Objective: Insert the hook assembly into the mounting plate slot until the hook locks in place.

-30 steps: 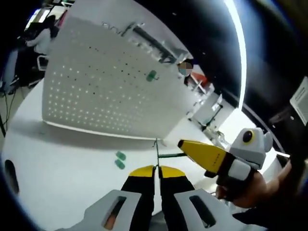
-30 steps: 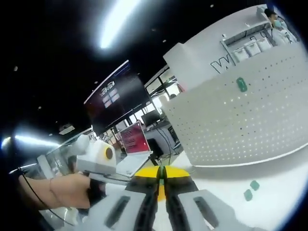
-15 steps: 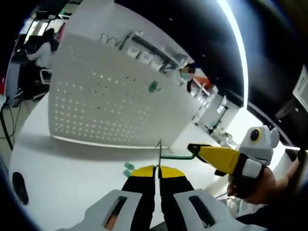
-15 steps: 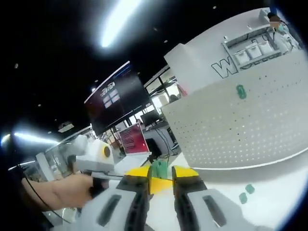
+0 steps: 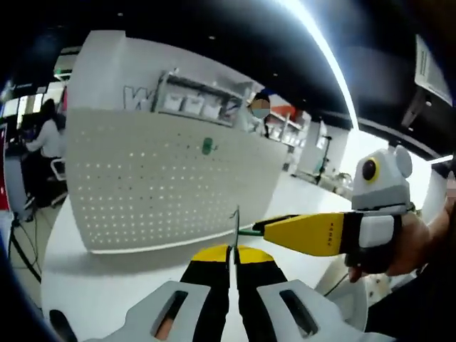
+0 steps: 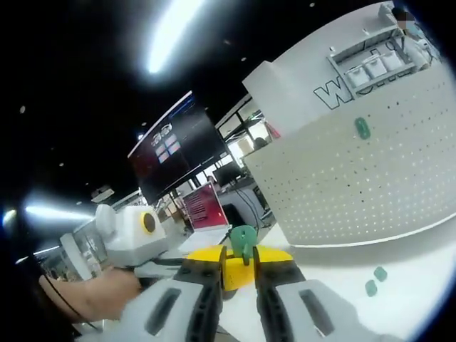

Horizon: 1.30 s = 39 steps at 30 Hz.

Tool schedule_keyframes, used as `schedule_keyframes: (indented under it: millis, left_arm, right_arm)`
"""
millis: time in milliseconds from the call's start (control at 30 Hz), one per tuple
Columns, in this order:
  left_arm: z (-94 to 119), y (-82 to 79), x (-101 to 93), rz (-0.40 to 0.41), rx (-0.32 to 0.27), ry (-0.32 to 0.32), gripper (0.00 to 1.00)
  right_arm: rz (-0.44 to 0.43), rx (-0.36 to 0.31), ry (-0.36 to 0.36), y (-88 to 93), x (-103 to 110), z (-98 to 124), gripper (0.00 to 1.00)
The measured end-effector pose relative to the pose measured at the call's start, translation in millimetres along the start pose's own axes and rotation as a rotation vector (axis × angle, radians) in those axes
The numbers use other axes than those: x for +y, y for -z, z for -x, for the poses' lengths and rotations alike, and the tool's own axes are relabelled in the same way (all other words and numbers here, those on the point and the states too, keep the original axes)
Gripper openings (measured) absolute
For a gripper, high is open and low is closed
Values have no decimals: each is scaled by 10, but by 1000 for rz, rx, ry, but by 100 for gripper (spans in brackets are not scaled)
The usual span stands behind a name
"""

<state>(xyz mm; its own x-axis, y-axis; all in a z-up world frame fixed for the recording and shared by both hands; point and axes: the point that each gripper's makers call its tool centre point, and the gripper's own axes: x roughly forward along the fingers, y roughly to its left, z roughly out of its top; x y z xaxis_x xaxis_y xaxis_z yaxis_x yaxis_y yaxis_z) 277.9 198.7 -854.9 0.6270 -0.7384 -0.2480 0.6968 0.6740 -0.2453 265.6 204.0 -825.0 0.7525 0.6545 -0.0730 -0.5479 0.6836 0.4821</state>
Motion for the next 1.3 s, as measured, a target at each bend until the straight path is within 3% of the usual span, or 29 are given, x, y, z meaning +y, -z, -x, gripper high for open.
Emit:
schedule_keyframes:
  millis: [333, 767, 933, 1300]
  left_arm:
    - [-51, -62, -51, -24, -33, 23, 1]
    - [-73, -77, -68, -19, -29, 36, 1]
    - [-63, -20, -39, 14, -5, 34, 3]
    - [-3, 36, 21, -8, 13, 26, 4]
  right_arm:
    - [7, -19, 27, -34, -50, 4, 6]
    - [12, -35, 49, -57, -92, 9, 1]
    - [16, -4, 34, -8, -94, -10, 1]
    - [93, 36, 6, 74, -32, -67, 1]
